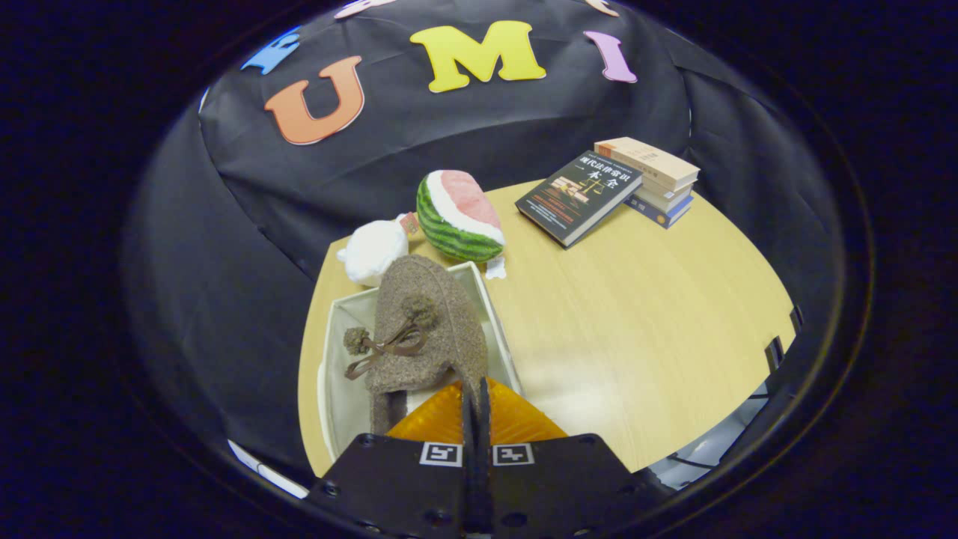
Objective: Open the storage box then place both shoes into the box .Put the left shoe in first, then the right shoe, with the right side of both shoes facing outward in a uniform manner.
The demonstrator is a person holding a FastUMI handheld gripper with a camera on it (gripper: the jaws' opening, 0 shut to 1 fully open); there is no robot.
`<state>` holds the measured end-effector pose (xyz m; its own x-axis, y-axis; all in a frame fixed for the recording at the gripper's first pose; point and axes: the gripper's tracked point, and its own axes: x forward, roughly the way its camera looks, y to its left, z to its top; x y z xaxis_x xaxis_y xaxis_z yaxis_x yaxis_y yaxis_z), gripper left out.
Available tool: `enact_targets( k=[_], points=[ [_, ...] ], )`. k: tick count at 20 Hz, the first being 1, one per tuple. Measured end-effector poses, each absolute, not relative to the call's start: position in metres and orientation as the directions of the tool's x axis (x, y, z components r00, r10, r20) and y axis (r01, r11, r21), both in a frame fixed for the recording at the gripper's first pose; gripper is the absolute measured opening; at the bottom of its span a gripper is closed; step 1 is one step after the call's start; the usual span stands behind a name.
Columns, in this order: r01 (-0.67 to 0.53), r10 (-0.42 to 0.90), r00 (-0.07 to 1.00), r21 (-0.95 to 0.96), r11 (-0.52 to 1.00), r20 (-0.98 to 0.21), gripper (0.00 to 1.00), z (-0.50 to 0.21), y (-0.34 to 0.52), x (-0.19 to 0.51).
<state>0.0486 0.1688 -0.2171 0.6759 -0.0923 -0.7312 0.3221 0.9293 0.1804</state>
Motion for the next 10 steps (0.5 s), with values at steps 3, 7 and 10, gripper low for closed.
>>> enact_targets(
  k=[3, 7, 10],
  points=[
    [0.346, -0.153, 0.668, 0.122, 0.930, -0.728, 0.00, -0.225, 0.163, 0.050],
    [0.345, -0.149, 0.662, 0.122, 0.931, -0.734, 0.06, -0.232, 0.171, 0.053],
    [0.324, -0.133, 0.694, 0.142, 0.935, -0.708, 0.14, -0.226, 0.175, 0.056]
  ],
)
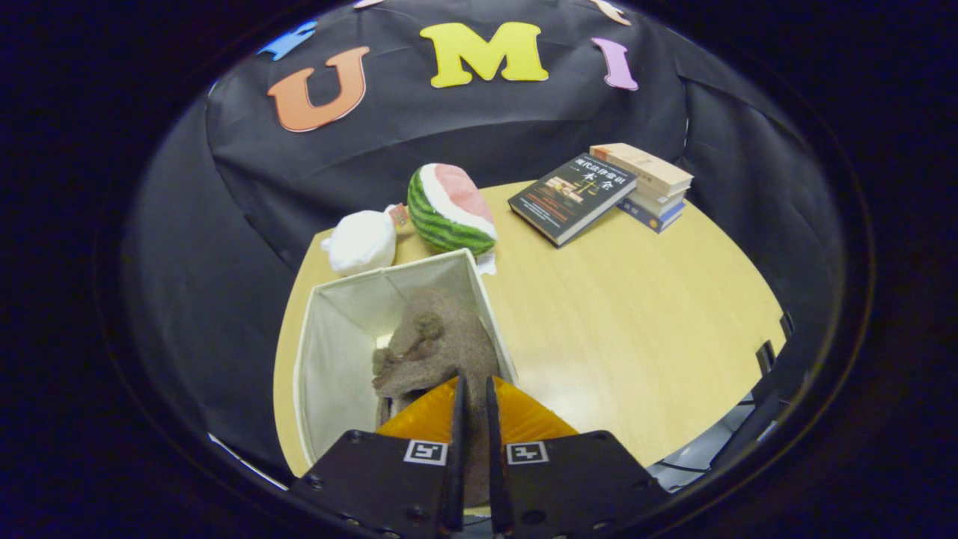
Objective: Open the storage box then place both shoes into the box .Put the left shoe in first, then the right shoe, with the right side of both shoes facing outward in a uniform manner.
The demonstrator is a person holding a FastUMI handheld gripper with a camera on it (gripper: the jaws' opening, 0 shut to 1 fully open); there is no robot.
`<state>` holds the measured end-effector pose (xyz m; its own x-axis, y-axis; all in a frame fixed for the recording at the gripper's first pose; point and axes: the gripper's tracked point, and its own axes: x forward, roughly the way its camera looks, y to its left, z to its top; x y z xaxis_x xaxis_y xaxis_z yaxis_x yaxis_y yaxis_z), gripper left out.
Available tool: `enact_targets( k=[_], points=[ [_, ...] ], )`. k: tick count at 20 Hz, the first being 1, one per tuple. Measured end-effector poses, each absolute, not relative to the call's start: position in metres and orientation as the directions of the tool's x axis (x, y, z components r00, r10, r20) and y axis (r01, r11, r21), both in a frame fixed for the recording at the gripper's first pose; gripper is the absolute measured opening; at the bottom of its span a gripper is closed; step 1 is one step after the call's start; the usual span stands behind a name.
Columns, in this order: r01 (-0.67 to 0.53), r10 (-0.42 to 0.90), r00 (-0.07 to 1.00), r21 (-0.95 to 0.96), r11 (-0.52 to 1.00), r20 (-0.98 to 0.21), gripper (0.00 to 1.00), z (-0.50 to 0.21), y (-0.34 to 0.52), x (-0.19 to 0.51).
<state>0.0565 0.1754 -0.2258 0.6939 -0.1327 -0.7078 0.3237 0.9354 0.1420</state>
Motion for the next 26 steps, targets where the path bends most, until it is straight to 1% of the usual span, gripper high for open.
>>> enact_targets(
  k=[2, 3, 5, 8, 9, 10, 13, 15, 22, 26],
  points=[
    [0.306, -0.131, 0.718, 0.140, 0.942, -0.684, 0.15, -0.217, 0.177, 0.060],
    [0.299, -0.130, 0.728, 0.141, 0.944, -0.674, 0.20, -0.212, 0.176, 0.060],
    [0.289, -0.130, 0.748, 0.143, 0.947, -0.651, 0.36, -0.203, 0.174, 0.060],
    [0.263, -0.143, 0.788, 0.118, 0.957, -0.598, 0.68, -0.182, 0.166, 0.056],
    [0.254, -0.145, 0.803, 0.111, 0.961, -0.578, 0.85, -0.175, 0.162, 0.055],
    [0.245, -0.147, 0.816, 0.103, 0.964, -0.559, 0.88, -0.168, 0.159, 0.052],
    [0.225, -0.154, 0.848, 0.081, 0.971, -0.507, 0.92, -0.145, 0.140, 0.043],
    [0.227, -0.171, 0.876, 0.073, 0.971, -0.452, 0.94, -0.123, 0.119, 0.036],
    [0.244, -0.227, 0.930, 0.020, 0.970, -0.290, 0.94, -0.061, 0.032, -0.004],
    [0.255, -0.242, 0.942, 0.030, 0.966, -0.234, 0.94, -0.032, -0.008, -0.027]
  ],
)
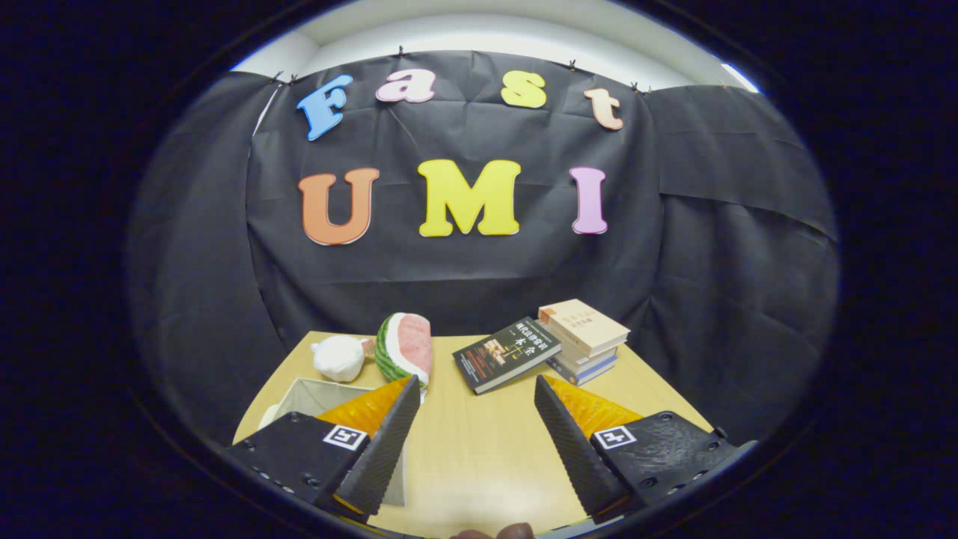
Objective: Open the storage box then place both shoes into the box .Put the left shoe in first, then the right shoe, with the right side of both shoes facing outward in a uniform manner.
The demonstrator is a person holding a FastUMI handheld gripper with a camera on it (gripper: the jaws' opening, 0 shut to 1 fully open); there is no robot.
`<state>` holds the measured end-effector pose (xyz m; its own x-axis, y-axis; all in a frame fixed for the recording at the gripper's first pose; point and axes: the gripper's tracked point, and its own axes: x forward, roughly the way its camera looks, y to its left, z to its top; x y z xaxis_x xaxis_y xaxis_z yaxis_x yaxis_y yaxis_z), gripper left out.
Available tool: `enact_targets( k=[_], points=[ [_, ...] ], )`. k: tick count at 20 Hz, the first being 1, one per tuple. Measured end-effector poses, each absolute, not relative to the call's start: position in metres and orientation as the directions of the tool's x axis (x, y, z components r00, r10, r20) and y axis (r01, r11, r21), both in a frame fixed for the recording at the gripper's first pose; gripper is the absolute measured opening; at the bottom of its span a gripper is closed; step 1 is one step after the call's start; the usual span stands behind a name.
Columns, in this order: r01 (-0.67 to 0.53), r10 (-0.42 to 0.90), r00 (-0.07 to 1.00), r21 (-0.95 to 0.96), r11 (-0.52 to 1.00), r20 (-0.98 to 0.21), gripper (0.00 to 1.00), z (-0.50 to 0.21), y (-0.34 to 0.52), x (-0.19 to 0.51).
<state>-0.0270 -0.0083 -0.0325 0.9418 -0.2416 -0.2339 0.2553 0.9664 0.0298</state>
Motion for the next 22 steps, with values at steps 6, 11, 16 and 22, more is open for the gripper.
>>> enact_targets(
  k=[6, 11, 16, 22],
  points=[
    [0.291, -0.282, 0.946, 0.037, 0.956, -0.160, 0.94, 0.003, -0.062, -0.059],
    [0.305, -0.302, 0.949, 0.022, 0.952, -0.089, 0.94, 0.030, -0.087, -0.085],
    [0.289, -0.283, 0.957, 0.082, 0.954, -0.068, 0.94, 0.044, -0.090, -0.096],
    [0.273, -0.268, 0.961, 0.093, 0.958, -0.060, 0.94, 0.047, -0.091, -0.096]
  ],
)
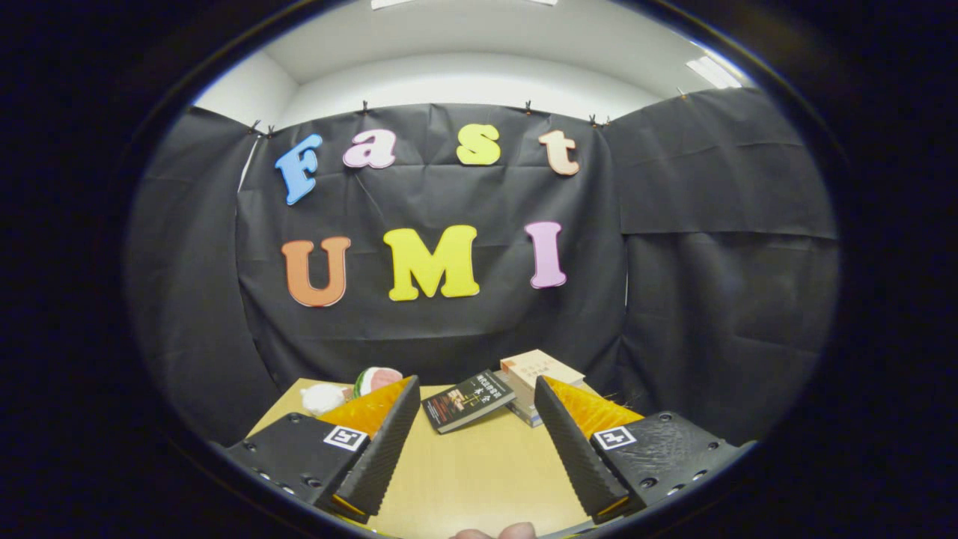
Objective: Open the storage box then place both shoes into the box .Put the left shoe in first, then the right shoe, with the right side of both shoes facing outward in a uniform manner.
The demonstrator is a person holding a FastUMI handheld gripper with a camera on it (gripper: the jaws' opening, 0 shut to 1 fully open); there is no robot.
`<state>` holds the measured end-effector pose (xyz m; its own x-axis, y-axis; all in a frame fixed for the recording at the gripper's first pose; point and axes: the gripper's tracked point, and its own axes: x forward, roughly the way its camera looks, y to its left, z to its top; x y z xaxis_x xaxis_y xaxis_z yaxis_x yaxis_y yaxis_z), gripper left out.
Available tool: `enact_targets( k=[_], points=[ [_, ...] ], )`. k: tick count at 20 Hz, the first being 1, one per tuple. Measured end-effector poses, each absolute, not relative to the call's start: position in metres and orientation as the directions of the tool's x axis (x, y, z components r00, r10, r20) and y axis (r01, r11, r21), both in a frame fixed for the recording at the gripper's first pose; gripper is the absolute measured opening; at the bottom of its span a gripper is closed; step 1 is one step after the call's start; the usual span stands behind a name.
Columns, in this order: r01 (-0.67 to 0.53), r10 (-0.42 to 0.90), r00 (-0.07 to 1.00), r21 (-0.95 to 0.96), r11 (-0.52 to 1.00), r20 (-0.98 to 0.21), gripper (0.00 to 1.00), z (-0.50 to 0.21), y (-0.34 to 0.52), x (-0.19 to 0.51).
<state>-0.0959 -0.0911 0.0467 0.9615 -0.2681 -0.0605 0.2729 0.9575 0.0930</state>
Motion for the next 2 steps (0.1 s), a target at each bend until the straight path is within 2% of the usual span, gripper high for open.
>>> enact_targets(
  k=[2],
  points=[
    [0.264, -0.259, 0.964, 0.101, 0.959, -0.061, 0.94, 0.0473, -0.0887, -0.0952]
  ],
)
